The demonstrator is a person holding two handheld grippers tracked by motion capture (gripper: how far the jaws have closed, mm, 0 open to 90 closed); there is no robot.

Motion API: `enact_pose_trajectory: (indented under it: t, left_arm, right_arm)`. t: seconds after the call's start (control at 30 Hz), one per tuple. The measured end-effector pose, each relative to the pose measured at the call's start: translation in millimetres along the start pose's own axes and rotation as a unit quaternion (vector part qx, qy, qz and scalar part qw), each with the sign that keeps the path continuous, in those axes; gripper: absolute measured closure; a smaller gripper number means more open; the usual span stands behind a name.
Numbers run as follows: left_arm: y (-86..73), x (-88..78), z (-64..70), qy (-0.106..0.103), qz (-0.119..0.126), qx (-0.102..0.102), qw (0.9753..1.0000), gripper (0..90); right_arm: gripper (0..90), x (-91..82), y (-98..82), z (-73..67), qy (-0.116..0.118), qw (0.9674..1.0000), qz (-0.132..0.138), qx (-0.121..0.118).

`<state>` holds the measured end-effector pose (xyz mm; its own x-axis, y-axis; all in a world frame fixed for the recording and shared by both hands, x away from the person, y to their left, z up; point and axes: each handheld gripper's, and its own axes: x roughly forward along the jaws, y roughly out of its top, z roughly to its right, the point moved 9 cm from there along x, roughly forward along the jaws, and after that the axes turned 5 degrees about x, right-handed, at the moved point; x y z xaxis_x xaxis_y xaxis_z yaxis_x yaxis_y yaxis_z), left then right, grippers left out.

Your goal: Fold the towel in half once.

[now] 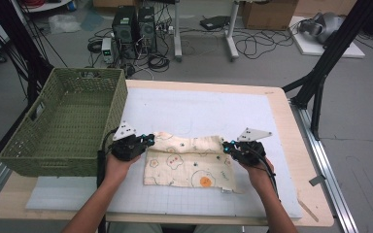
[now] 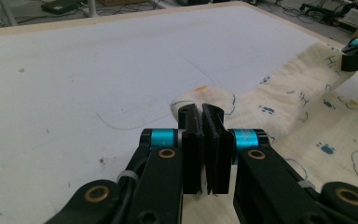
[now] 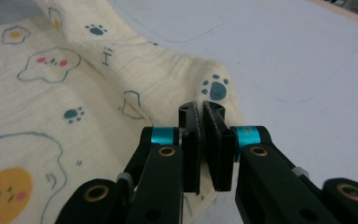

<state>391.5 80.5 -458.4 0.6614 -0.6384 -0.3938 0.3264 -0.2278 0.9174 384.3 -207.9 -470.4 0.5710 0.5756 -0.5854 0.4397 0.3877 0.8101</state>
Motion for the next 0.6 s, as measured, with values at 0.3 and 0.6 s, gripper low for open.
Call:
enact_pose_trajectory:
  t: [0.3, 0.6]
  left_arm:
    - [-17.3, -6.3, 8.0, -0.015, -0.010, -0.014, 0.9997, 85.8]
    - [-28.8, -10.2, 11.8, -0.021, -0.023, -0.017, 0.9994, 82.7]
  right_arm:
    - [85.4, -5.5, -26.2, -8.5, 0.009, 0.9999, -0.007, 0.004]
    - [83.0, -8.4, -41.6, -12.7, 0.006, 0.9998, -0.018, -0.002]
